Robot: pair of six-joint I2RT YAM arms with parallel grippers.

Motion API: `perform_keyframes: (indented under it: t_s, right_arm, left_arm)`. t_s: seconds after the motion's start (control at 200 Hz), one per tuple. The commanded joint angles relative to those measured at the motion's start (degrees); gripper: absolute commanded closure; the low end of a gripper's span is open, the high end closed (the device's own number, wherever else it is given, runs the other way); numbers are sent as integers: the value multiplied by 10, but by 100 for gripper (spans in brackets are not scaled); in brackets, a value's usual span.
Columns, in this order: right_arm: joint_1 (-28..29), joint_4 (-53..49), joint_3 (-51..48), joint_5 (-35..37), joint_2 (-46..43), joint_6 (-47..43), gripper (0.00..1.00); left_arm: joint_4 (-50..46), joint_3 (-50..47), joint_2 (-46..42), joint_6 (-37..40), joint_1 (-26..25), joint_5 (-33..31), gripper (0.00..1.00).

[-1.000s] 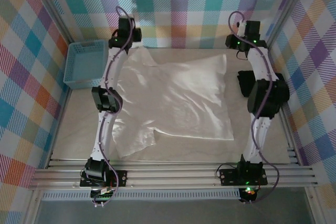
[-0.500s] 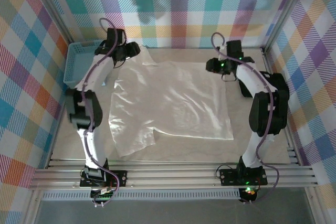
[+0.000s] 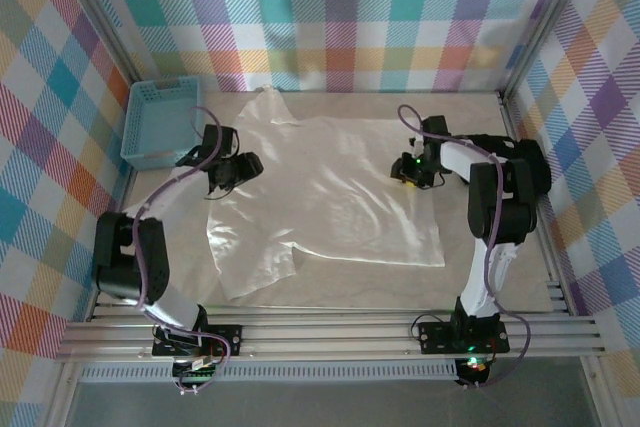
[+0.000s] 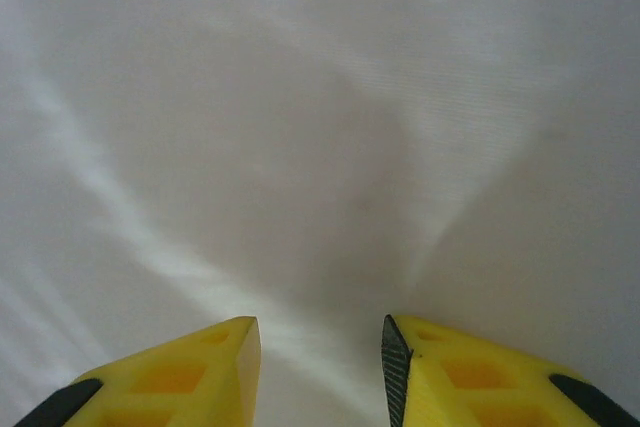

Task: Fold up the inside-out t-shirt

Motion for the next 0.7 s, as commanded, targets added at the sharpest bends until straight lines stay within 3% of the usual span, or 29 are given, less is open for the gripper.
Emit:
perform_keyframes:
  t_s: [0.0,0.225,0.4,0.695]
  right_arm:
    - [-25,-56,28,43,30,0,62]
    - [-78,-101,58,97,48,3,67]
    - [-87,-119,98,113,43,-9,67]
    - [-76,-28,3,24,-82,-10,58]
  left_arm:
    - [-10,-24,-59,17,-2,-8,41]
    - [-23,-92,-113,22,-2,-41,40]
    - [-29,-105,-97,29,3,-44,39]
    - [-10,-91,-32,32,-11,18,39]
